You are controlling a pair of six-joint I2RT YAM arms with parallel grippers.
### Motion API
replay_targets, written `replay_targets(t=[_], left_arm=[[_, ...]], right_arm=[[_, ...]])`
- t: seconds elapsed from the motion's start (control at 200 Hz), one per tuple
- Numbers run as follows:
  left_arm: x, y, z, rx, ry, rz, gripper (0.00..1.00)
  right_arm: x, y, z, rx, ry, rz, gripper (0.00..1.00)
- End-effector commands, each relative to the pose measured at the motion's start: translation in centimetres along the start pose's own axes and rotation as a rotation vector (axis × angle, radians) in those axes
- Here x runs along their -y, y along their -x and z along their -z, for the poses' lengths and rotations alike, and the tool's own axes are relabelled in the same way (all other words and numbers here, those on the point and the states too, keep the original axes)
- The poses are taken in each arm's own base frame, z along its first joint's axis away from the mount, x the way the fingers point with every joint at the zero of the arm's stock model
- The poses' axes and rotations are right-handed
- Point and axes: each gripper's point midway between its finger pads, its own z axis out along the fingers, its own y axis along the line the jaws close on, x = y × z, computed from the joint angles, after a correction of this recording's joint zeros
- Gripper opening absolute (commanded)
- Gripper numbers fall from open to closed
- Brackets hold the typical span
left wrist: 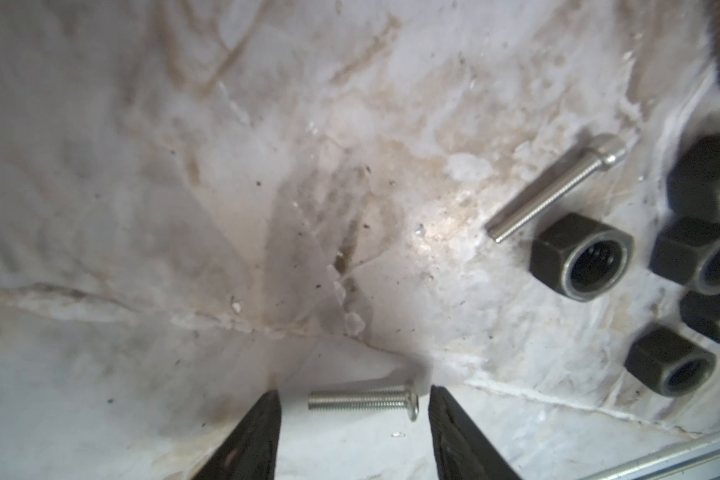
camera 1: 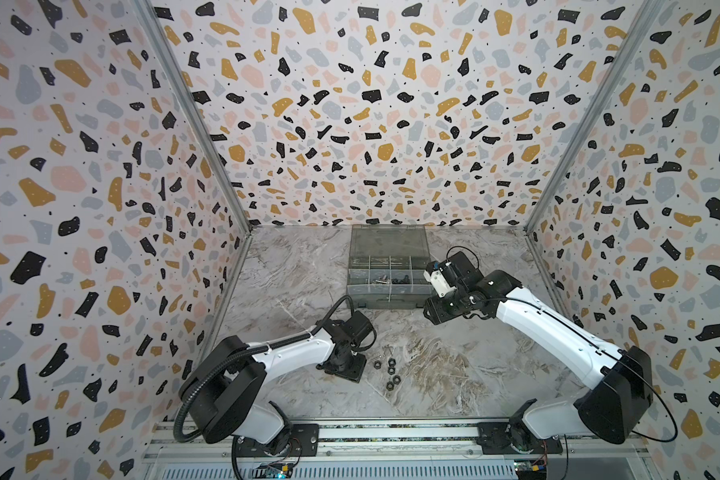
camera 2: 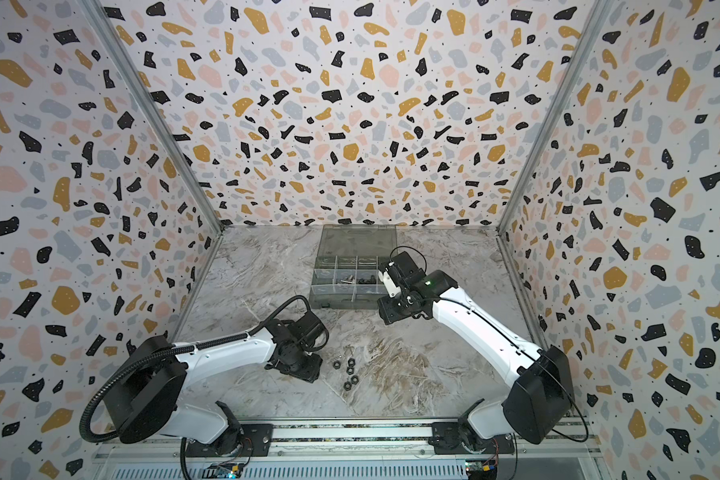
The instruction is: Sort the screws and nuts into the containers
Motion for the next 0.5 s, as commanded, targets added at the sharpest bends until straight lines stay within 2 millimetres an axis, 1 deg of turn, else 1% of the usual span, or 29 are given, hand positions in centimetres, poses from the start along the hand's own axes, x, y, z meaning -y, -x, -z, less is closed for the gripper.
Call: replay_targets(t=[0.0,0.18,0.496], left_arm=[[0.53,-0.08,-0.78,-0.013,-0.021,-0.018,0.58],[0.69,-0.02,-1.26,-0.027,-0.024,-0.017,0.52],[0.79,0.07,-1.23,-0.031,-0.023,-0.018,0.44]], right_arm=[[0.07,0.36,1.56,0.025,-0.013,-0.008,0.60],[0.10,0.30,1.40,0.021,-0.014,-0.007,0.60],[0.22,0.03,1.13,0.012,-0.019,-0.001,0.60]])
